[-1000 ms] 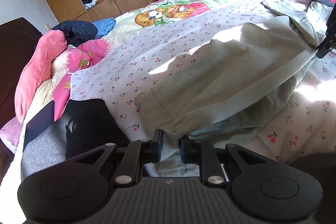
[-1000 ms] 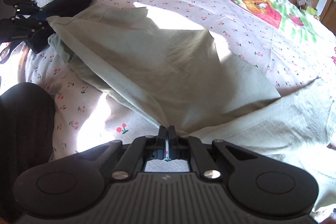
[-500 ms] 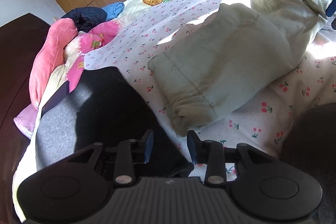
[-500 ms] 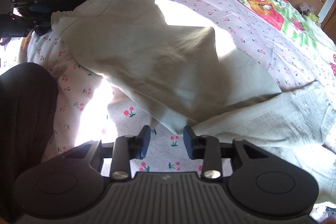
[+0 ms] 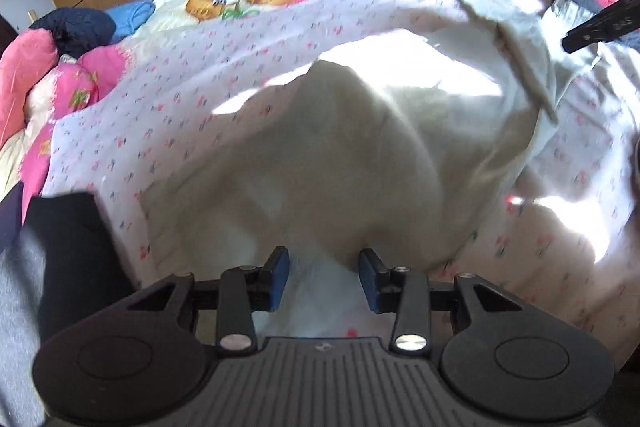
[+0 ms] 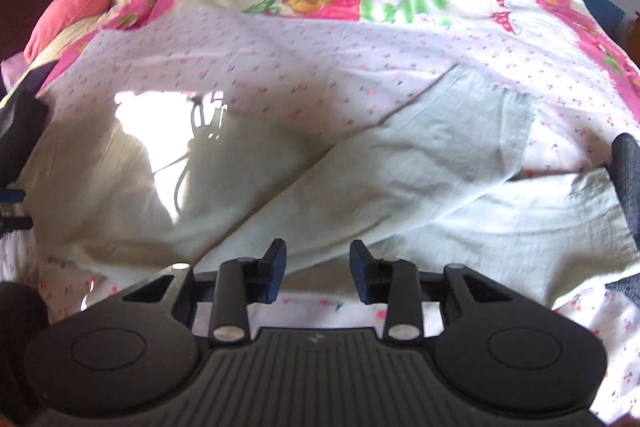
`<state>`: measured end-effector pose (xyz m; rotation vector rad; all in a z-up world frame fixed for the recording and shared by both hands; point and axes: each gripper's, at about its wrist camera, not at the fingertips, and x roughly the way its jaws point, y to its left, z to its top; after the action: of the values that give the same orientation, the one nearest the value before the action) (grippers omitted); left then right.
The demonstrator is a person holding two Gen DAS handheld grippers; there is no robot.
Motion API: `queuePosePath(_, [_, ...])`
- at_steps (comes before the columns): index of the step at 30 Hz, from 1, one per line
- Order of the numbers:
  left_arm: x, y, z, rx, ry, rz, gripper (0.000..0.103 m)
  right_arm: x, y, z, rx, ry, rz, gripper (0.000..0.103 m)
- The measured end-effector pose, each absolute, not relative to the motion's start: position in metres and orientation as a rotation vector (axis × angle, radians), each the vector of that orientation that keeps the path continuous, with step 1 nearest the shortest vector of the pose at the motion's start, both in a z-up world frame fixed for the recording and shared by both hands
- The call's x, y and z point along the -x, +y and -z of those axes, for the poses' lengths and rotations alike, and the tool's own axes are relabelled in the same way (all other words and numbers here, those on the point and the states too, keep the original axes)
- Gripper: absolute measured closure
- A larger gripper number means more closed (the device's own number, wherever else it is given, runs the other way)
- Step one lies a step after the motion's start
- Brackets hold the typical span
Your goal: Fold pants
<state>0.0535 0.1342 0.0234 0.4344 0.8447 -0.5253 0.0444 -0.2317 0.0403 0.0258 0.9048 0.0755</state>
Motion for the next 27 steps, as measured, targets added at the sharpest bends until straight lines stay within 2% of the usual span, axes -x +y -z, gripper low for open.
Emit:
queuePosePath(6, [-0.068, 0.04, -0.024, -0.422, 0.72, 0.681, 0.05, -0.156, -0.276, -0.03, -0.154, 0.83, 0.151, 0.052])
queuePosePath(12, [-0.08, -0.046, 0.013, -0.325, 0.729, 0.82, 0.05, -0.254, -0.316, 0.02, -0.235, 0.873, 0.394, 0.053])
queuePosePath(13, [-0.08, -0.056, 0.017, -0.324, 0.73, 0.833, 0.05, -0.264, -0.324, 0.03, -0.244, 0.886, 0.421, 0.055])
queuePosePath(14, [-0.079, -0.064, 0.022, -0.324, 0.735, 0.839, 0.05, -0.269, -0.33, 0.034, -0.246, 0.88, 0.438, 0.063])
queuePosePath(15, [-0.079, -0.07, 0.024, -0.332, 0.732, 0.837, 0.05, -0.269, -0.336, 0.034, -0.266, 0.868, 0.439, 0.081])
queuePosePath(16, [-0.079, -0.073, 0.025, -0.338, 0.725, 0.831, 0.05, -0.267, -0.343, 0.031, -0.311, 0.857, 0.418, 0.093])
queuePosePath(17, [-0.08, -0.075, 0.023, -0.335, 0.723, 0.831, 0.05, -0.262, -0.349, 0.025, -0.359, 0.844, 0.395, 0.101])
queuePosePath(20, [-0.083, -0.078, 0.015, -0.33, 0.718, 0.836, 0.05, -0.228, -0.37, -0.014, -0.48, 0.72, 0.328, 0.101])
queuePosePath(24, [-0.076, -0.087, 0.005, -0.407, 0.667, 0.827, 0.049, -0.14, -0.408, -0.07, -0.673, 0.47, 0.254, 0.101])
queuePosePath(27, [-0.069, -0.097, 0.004, -0.432, 0.664, 0.839, 0.047, -0.069, -0.438, -0.075, -0.75, 0.364, 0.3, 0.101])
